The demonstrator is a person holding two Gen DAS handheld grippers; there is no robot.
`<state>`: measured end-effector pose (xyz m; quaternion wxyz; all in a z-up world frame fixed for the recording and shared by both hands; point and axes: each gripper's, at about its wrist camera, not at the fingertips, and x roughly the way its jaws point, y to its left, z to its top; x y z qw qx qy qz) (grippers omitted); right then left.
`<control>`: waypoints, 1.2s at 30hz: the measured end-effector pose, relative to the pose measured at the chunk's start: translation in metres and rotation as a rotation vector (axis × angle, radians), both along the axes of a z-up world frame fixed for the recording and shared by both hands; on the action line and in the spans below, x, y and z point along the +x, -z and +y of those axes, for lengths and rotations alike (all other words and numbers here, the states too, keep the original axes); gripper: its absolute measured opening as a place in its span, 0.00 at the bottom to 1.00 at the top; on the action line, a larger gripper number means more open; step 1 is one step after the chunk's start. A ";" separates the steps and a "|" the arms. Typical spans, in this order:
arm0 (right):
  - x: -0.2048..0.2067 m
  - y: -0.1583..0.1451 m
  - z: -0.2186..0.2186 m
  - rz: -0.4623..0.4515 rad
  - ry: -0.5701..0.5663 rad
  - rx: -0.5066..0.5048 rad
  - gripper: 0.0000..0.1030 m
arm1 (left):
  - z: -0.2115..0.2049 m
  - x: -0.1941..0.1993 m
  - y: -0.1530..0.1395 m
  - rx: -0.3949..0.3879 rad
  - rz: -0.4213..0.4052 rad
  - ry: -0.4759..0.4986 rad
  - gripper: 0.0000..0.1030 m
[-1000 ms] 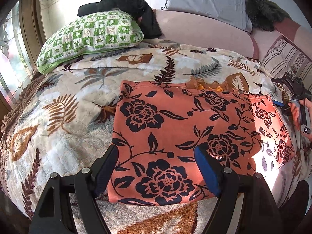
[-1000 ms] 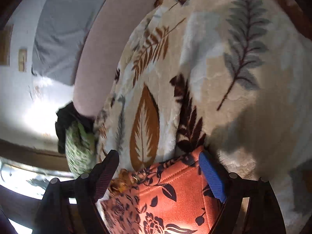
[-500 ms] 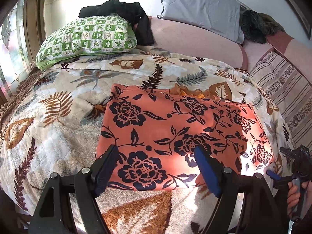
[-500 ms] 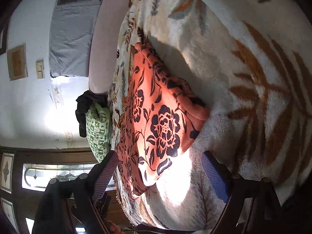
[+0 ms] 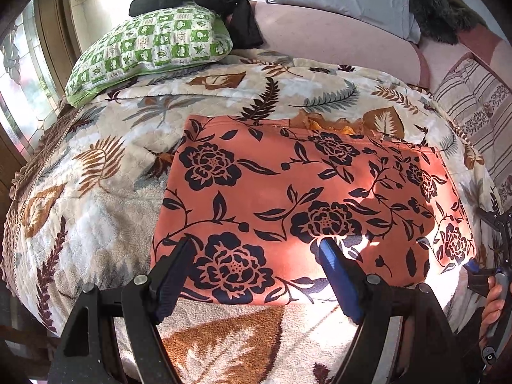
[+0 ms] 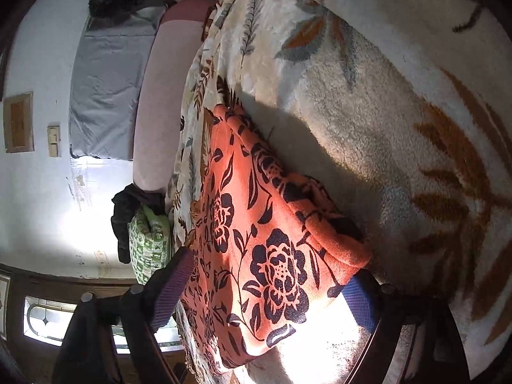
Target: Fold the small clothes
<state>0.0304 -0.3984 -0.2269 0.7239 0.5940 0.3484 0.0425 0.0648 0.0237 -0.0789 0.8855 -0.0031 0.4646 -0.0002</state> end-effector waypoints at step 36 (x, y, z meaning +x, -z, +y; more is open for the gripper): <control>0.046 -0.013 0.018 0.040 -0.171 -0.268 0.67 | -0.073 0.082 0.072 0.092 0.090 0.126 0.96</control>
